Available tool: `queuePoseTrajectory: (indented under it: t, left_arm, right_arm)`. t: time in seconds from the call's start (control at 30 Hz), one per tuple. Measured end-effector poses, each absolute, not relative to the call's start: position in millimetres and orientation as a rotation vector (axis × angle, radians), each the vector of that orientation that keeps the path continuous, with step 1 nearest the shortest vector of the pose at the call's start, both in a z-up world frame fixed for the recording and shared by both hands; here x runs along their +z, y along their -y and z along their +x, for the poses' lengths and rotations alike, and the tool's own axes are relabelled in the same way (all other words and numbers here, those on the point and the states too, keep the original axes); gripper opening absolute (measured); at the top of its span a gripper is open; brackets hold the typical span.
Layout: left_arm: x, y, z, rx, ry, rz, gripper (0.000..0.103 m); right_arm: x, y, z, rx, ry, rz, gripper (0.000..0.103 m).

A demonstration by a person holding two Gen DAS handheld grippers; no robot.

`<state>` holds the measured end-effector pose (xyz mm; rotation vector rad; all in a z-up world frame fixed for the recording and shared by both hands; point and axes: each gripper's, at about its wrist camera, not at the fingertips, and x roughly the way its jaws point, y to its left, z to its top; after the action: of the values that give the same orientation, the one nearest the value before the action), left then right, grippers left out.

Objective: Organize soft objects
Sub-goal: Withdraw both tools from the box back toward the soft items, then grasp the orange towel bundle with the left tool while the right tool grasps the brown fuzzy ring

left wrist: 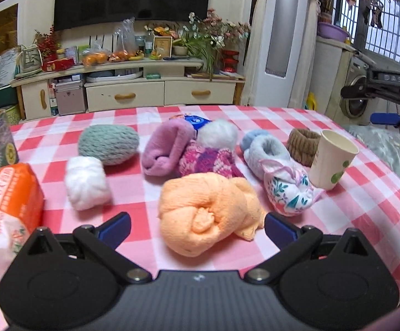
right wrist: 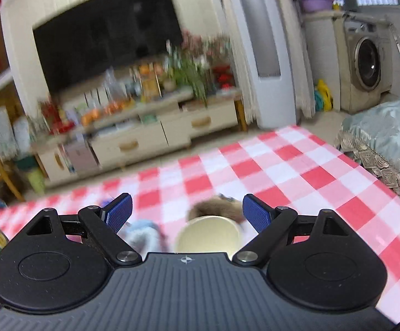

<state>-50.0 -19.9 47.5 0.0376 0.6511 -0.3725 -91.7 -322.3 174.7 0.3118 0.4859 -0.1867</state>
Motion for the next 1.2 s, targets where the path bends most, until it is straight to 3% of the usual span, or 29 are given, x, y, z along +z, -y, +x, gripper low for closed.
queuePoseTrajectory:
  t: [0.3, 0.83, 1.1, 1.17, 1.2]
  left_arm:
    - [38.1, 38.1, -32.7, -0.363, -0.689, 0.045, 0.102]
    - [20.3, 49.2, -7.4, -0.337, -0.749, 0.051, 0.102]
    - [19.1, 52.1, -2.2, -0.321, -0.758, 0.062, 0.084]
    - [19.3, 50.7, -0.9, -0.316, -0.762, 0.054, 0.081]
    - [19.1, 50.4, -0.3, -0.314, -0.763, 0.05, 0.08]
  right_arm:
    - [149.4, 353.2, -11.8, -0.023, -0.792, 0.198, 0.103]
    - [104.2, 355.3, 68.3, 0.062, -1.046, 0.174, 0.103]
    - [90.2, 351.8, 73.5, 0.062, -1.059, 0.148, 0.103]
    - [91.0, 350.2, 70.7, 0.054, -1.047, 0.137, 0.096]
    - [89.7, 350.2, 70.4, 0.051, -1.043, 0.141, 0.086]
